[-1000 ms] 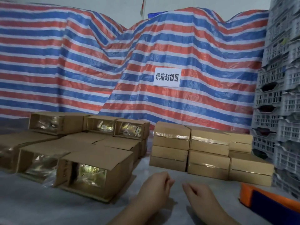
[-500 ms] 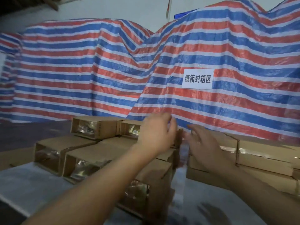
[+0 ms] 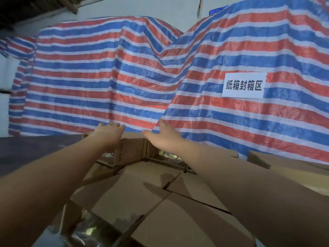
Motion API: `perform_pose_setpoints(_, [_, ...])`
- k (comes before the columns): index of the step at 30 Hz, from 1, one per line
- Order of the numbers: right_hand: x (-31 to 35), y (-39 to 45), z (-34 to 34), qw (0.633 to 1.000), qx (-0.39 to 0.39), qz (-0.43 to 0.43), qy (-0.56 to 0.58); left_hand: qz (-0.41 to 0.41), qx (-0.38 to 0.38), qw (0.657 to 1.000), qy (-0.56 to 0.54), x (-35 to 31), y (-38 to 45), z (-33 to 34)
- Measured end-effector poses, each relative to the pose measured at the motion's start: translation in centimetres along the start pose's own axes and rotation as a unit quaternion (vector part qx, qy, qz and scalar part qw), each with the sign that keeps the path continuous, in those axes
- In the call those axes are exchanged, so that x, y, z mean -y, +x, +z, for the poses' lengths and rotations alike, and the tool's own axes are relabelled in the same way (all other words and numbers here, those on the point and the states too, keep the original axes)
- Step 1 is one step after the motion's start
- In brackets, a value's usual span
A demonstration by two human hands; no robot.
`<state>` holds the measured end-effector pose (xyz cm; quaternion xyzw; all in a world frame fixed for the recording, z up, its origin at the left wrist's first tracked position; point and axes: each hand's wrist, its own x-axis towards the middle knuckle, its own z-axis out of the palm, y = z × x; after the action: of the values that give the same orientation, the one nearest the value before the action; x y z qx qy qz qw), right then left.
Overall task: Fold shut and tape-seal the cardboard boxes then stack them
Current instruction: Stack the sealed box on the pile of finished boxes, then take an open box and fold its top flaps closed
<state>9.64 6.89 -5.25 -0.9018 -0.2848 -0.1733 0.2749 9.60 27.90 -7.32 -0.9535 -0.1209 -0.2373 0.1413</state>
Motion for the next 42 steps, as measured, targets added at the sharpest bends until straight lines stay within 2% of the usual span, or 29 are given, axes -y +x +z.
perform_pose_setpoints(3, [-0.3, 2.5, 3.0, 0.998, 0.052, 0.027, 0.013, 0.018, 0.021, 0.998, 0.048, 1.7, 1.4, 3.5])
perform_pose_setpoints(9, [0.0, 4.7, 6.7, 0.996, 0.084, 0.030, 0.019, -0.016, -0.053, 0.997, -0.046, 2.4, 2.1, 4.9])
perform_pose_setpoints(13, [0.8, 4.5, 7.2, 0.995, 0.086, 0.036, 0.037, -0.035, -0.096, 0.993, -0.057, 2.1, 1.5, 3.2])
perform_pose_setpoints(17, [2.5, 3.8, 5.8, 0.988, 0.056, 0.068, 0.125, 0.022, -0.190, 0.979, -0.074, 1.4, 0.7, -0.4])
perform_pose_setpoints(20, [3.5, 2.5, 3.5, 0.978, 0.031, 0.075, 0.190, 0.046, -0.212, 0.968, -0.127, 0.5, -0.2, -3.8])
perform_pose_setpoints(23, [4.7, 0.5, 0.1, 0.961, -0.002, 0.076, 0.267, 0.072, -0.200, 0.953, -0.217, -0.7, -1.7, -7.8])
perform_pose_setpoints(25, [5.2, -1.0, -2.4, 0.959, -0.024, 0.066, 0.275, 0.108, -0.208, 0.939, -0.252, -1.5, -2.7, -10.5])
perform_pose_setpoints(28, [5.6, -3.7, -7.1, 0.961, -0.026, 0.061, 0.270, 0.132, -0.208, 0.930, -0.274, -3.4, -4.3, -14.7])
perform_pose_setpoints(31, [5.7, -7.6, -12.0, 0.955, -0.032, 0.099, 0.278, 0.142, -0.184, 0.925, -0.299, -6.6, -6.1, -18.7])
perform_pose_setpoints(33, [5.1, -10.6, -15.0, 0.940, -0.022, 0.129, 0.315, 0.172, -0.196, 0.917, -0.300, -9.0, -7.5, -20.8])
perform_pose_setpoints(38, [2.0, -18.8, -21.3, 0.918, -0.006, 0.135, 0.373, 0.262, -0.118, 0.901, -0.323, -16.1, -11.3, -26.1])
perform_pose_setpoints(42, [-1.5, -26.0, -25.8, 0.913, -0.053, 0.195, 0.353, 0.339, -0.102, 0.887, -0.296, -23.4, -14.9, -29.5])
